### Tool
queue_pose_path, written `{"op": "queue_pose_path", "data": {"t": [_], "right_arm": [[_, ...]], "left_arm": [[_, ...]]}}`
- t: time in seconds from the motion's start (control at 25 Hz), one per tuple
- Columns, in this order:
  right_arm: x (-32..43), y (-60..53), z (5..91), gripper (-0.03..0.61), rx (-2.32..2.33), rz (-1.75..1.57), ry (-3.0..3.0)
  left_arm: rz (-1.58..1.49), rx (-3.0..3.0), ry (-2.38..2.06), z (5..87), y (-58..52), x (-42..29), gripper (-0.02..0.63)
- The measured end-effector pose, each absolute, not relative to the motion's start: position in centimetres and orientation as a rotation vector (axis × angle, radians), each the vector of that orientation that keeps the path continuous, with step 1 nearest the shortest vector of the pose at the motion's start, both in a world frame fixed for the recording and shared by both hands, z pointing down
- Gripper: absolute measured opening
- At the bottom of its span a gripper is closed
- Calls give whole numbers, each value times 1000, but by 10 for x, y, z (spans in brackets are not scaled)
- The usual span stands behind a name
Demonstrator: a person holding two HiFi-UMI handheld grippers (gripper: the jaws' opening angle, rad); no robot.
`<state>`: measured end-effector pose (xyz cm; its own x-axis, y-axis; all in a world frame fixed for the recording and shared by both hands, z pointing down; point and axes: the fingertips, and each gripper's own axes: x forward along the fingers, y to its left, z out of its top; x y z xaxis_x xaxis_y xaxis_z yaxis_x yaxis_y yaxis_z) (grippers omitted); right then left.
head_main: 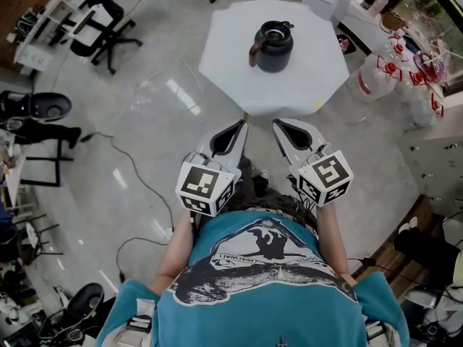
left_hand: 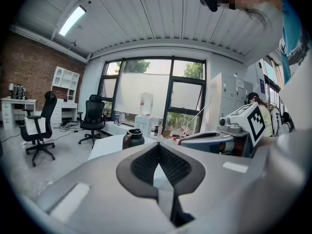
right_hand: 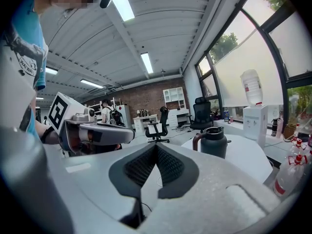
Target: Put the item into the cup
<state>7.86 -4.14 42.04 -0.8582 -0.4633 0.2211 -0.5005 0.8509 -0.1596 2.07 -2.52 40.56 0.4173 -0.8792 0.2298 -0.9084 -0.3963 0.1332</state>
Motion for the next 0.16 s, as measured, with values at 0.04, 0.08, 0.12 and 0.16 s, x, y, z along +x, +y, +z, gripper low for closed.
{"op": "queue_pose_path", "data": {"t": [0.04, 0.08, 0.12, 0.16], "right_arm": [[78, -41, 421, 0, 749, 316, -2853], [78, -42, 421, 0, 750, 315, -2852], [77, -42, 421, 0, 751, 315, -2852], [77, -42, 421, 0, 751, 315, -2852]], "left_arm": [[181, 2436, -1567, 406, -25, 20, 18], [183, 2436, -1566, 406, -25, 20, 18], [186, 2436, -1565, 406, -25, 20, 18], [188, 2435, -1565, 407, -25, 19, 18]]}}
